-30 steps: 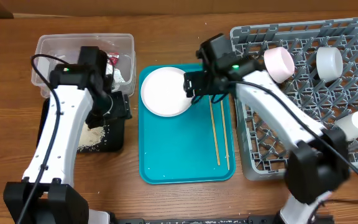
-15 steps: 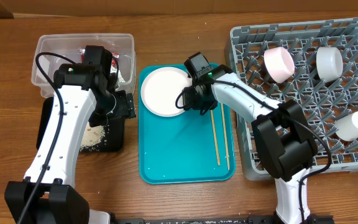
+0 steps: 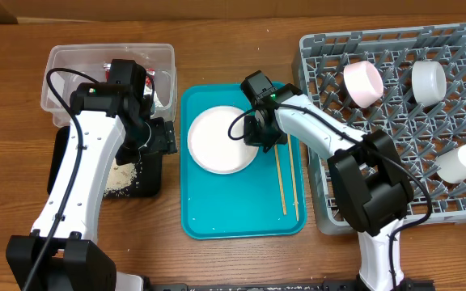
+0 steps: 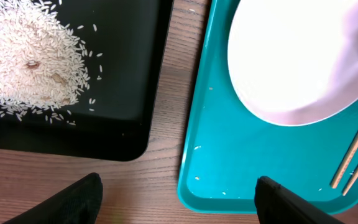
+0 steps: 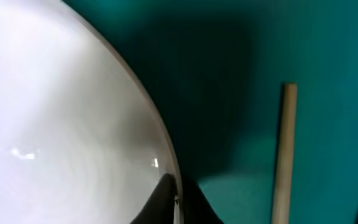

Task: Sort waste into correct bins and load items into the dishwasher
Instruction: 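Reach the right gripper to the white plate and grasp its rim, then lift the white plate with the right gripper and stand it in the dish rack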

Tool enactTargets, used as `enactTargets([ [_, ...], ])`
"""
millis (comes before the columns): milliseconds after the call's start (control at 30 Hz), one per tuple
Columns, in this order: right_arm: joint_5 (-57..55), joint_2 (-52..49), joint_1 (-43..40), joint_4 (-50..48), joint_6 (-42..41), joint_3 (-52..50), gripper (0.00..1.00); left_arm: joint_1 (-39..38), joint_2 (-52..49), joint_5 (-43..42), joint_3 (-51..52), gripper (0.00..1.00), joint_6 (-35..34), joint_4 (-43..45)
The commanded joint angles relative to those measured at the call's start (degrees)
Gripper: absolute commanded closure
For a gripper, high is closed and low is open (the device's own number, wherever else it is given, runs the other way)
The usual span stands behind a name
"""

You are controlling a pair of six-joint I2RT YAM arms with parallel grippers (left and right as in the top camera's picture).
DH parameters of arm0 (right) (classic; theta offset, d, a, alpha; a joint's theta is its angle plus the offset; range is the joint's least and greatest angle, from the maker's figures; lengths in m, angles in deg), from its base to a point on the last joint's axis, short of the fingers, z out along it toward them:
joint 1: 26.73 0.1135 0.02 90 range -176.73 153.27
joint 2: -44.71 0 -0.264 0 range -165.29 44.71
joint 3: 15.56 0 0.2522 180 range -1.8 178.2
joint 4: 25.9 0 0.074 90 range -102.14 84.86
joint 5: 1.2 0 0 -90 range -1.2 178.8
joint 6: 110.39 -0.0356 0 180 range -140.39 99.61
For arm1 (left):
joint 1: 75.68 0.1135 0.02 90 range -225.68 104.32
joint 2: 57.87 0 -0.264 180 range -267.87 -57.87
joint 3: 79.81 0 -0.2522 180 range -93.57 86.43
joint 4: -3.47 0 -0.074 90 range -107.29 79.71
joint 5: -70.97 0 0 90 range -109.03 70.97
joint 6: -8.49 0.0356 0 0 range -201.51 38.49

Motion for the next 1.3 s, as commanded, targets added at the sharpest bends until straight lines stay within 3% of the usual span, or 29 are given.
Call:
enactTargets([
  [0,-1.77,-0.42,-0.22,1.81,-0.02,0.02,0.96,-0.39,0.33,0.35,0.22,0.20,0.83,0.26],
  [233,-1.79,2.23,-2.29,6.21,0.24,1.64,0.96,-0.39,0.33,0.04,0.22,0.20,0.83,0.26],
  [467,-5.46,18.18,-7.50,12.31,11.89,10.34,0.96,-0.39,0.33,-0.02,0.22,0.18,0.83,0.83],
  [600,-16.35,24.70,-9.86,11.04,12.31,11.74,0.96,-0.39,0.33,-0.07,0.22,0.17,0.76,1.36],
  [700,-31.41,27.63,-11.30,9.33,13.40,11.74,0.96,-0.39,0.33,-0.09,0.22,0.16,0.63,1.57],
  [833,-51.67,27.71,-12.00,8.92,14.86,11.47,0.96,-0.39,0.33,-0.09,0.22,0.16,0.66,1.57],
  [900,-55.82,27.45,-12.35,8.20,14.80,10.86,0.96,-0.39,0.33,-0.09,0.22,0.16,0.63,1.60],
  [1267,-56.54,21.20,-12.79,7.32,5.35,5.33,0.96,-0.39,0.33,-0.09,0.22,0.16,0.66,1.53],
])
